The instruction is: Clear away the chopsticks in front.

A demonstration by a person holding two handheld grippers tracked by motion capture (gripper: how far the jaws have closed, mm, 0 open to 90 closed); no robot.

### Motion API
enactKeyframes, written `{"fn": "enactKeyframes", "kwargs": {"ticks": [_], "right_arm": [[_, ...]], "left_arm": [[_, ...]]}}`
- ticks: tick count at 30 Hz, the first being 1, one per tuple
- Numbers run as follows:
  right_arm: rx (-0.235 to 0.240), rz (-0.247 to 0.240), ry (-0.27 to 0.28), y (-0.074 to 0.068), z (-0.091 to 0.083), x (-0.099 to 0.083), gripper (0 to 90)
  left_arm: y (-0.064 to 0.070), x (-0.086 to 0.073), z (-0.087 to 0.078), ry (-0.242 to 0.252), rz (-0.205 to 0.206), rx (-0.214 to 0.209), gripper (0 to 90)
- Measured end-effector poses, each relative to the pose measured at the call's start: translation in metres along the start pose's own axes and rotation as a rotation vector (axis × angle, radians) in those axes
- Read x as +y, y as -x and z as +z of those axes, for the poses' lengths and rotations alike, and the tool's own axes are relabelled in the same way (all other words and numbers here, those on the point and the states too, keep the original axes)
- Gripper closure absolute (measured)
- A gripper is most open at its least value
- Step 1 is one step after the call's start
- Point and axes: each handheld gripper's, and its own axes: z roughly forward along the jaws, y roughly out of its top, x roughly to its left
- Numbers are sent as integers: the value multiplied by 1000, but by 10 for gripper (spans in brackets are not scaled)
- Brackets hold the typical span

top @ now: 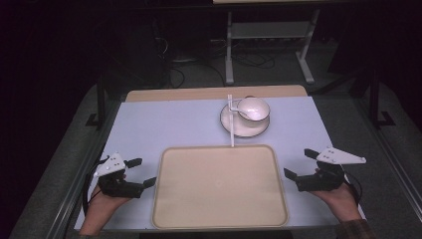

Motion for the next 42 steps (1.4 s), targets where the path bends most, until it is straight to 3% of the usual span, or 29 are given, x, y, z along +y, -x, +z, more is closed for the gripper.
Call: {"fn": "enactKeyframes", "kwargs": {"ticks": [11, 23, 34, 37, 38, 42], "right_arm": [[-3, 2, -51, 1, 6, 10, 0], [43, -22, -117, -3, 35, 32, 11], [73, -27, -178, -5, 63, 50, 151], [82, -28, -188, -5, 70, 55, 222], [102, -29, -195, -6, 74, 59, 301], [107, -24, -210, -7, 81, 62, 342]], "left_arm": [[0, 0, 0, 5, -1, 0, 115], [-2, -1, -1, 8, -3, 3, 115], [-3, -2, -1, 3, -6, 5, 116], [-3, -2, -1, 3, -9, 4, 116], [-3, -2, 0, 2, -10, 3, 116], [-3, -2, 1, 2, -11, 1, 116]]}}
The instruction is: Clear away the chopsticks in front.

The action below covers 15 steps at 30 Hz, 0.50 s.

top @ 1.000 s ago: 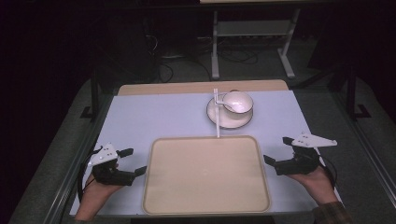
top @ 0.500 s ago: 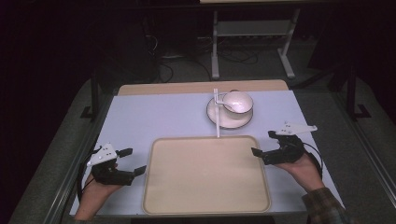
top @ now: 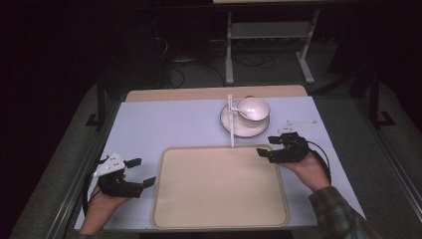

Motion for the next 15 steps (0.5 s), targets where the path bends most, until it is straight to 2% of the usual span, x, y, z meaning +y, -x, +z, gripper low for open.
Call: {"fn": "enactKeyframes", "kwargs": {"ticks": [1, 4, 6, 7, 8, 9, 11, 12, 13, 15], "right_arm": [[2, -3, -14, 0, 5, 3, 407], [11, -10, -28, -1, 9, 7, 470], [22, -6, -49, -1, 16, 12, 568], [22, -6, -49, -1, 16, 12, 568], [20, -10, -60, -2, 20, 15, 628], [20, -10, -60, -2, 20, 15, 628], [21, -14, -62, -3, 24, 19, 704], [28, -19, -69, -4, 29, 24, 775], [28, -19, -69, -4, 29, 24, 775], [33, -13, -86, -5, 35, 29, 835]], "left_arm": [[0, 0, 0, 2, -1, -1, 116], [0, 0, 1, 0, 3, 2, 116], [0, 0, 1, -2, 3, 3, 116], [0, 0, 1, -1, 3, 4, 116], [-1, 0, 0, 0, 4, 4, 116], [-1, 0, 0, 2, 3, 3, 116], [-1, 0, 0, 1, 3, 5, 116], [-1, 0, 0, 0, 3, 4, 116], [-1, 0, 1, 0, 3, 4, 116], [-1, 0, 1, 0, 3, 3, 116]]}}
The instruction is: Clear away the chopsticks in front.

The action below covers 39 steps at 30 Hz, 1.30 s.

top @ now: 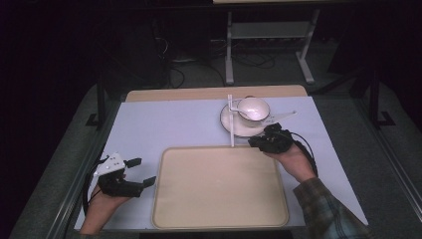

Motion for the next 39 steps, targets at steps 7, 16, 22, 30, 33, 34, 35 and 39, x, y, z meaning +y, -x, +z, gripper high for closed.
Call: {"fn": "enactKeyframes", "kwargs": {"ticks": [7, 16, 22, 30, 33, 34, 35, 39], "right_arm": [[33, 8, -22, -2, 21, 21, 892], [52, 1, -65, -4, 52, 40, 894], [56, -4, -97, -8, 74, 47, 894], [43, -8, -145, -10, 91, 50, 894], [37, 1, -168, -8, 93, 48, 894], [35, 3, -174, -6, 92, 47, 894], [35, 7, -172, -5, 92, 46, 894], [32, 13, -178, -4, 89, 46, 894]], "left_arm": [[0, -1, 0, -2, -1, -1, 118], [0, -1, 0, -1, -1, -3, 118], [-1, -1, 0, -3, -1, -4, 118], [-1, -2, 0, -9, -6, 3, 119], [-1, -1, 0, -6, -6, 2, 119], [-1, -1, 0, -6, -6, 1, 119], [-1, -1, 0, -8, -4, 1, 119], [-1, -1, 1, -11, -4, 1, 119]]}}
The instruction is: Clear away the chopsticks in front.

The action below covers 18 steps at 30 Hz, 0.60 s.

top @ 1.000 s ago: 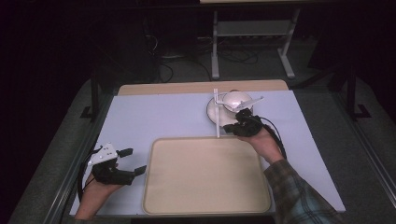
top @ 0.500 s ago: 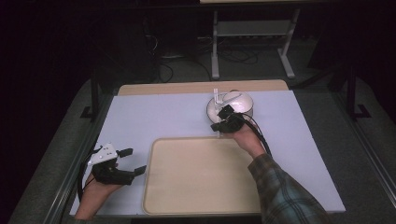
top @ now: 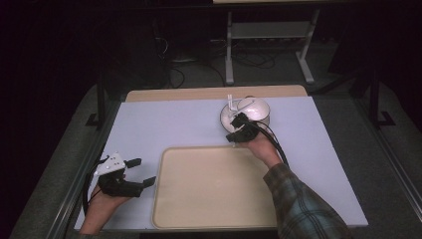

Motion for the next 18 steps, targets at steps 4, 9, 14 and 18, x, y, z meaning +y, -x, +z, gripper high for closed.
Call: {"fn": "enactKeyframes", "kwargs": {"ticks": [4, 9, 14, 18], "right_arm": [[-5, 4, -7, 2, -3, -2, 895], [-15, 9, -19, 7, -6, -8, 894], [-27, 14, -24, 13, -11, -13, 895], [-41, 23, -33, 19, -17, -17, 895]], "left_arm": [[0, 0, -1, 4, -2, 0, 119], [0, 0, -1, 4, -4, 1, 119], [0, 0, 0, 4, -1, -2, 119], [0, 0, 0, 3, -1, -1, 119]]}}
